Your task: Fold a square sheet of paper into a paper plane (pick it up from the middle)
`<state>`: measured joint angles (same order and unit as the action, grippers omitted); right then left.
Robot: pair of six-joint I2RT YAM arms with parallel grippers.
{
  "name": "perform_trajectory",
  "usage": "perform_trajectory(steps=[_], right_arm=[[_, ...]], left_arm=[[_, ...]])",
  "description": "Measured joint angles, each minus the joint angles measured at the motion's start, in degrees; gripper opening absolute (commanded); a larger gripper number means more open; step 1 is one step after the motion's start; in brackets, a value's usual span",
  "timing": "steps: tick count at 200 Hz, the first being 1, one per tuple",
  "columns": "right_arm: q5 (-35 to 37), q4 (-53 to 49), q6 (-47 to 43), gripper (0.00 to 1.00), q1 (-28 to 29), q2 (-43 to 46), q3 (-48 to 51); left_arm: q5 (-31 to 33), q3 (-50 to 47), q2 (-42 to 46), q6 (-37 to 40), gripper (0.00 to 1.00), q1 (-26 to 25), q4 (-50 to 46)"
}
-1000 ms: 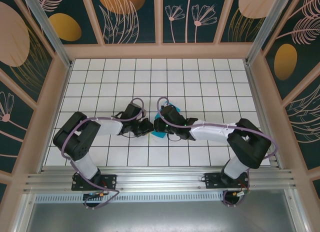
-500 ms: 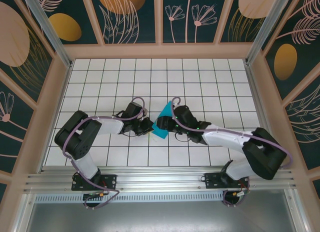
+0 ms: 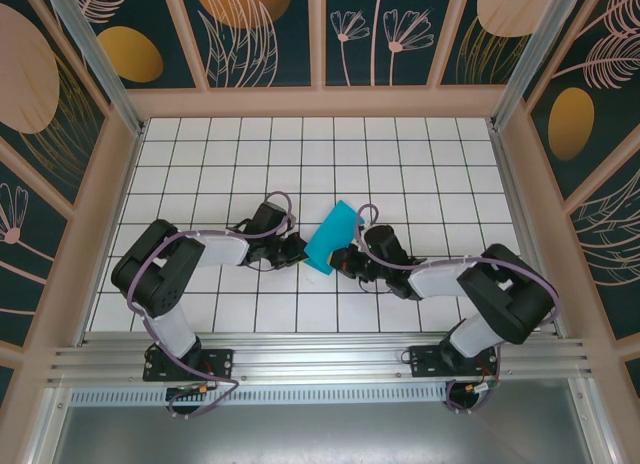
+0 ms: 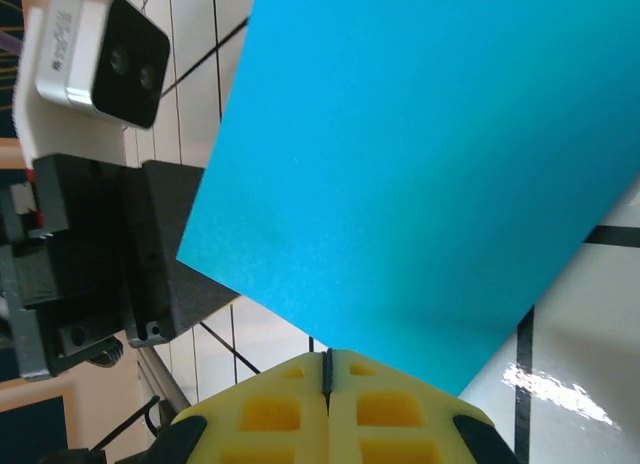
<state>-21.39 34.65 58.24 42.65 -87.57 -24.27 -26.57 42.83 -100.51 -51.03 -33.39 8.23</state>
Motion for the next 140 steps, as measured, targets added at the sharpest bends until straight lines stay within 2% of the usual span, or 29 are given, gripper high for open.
perform_trajectory(steps=[90,140], right_arm=[[-1.22,0.20,1.11,0.00,0.68,-7.43,-1.01],[1.49,-11.54,0.26,0.02,1.79,-7.19,-7.21]], left_arm=[[0.00,0.17,-0.15,0.20,0.15,0.00,-0.13],[0.00,0.26,-0.17,0.44,0.15,0.00,-0.17]])
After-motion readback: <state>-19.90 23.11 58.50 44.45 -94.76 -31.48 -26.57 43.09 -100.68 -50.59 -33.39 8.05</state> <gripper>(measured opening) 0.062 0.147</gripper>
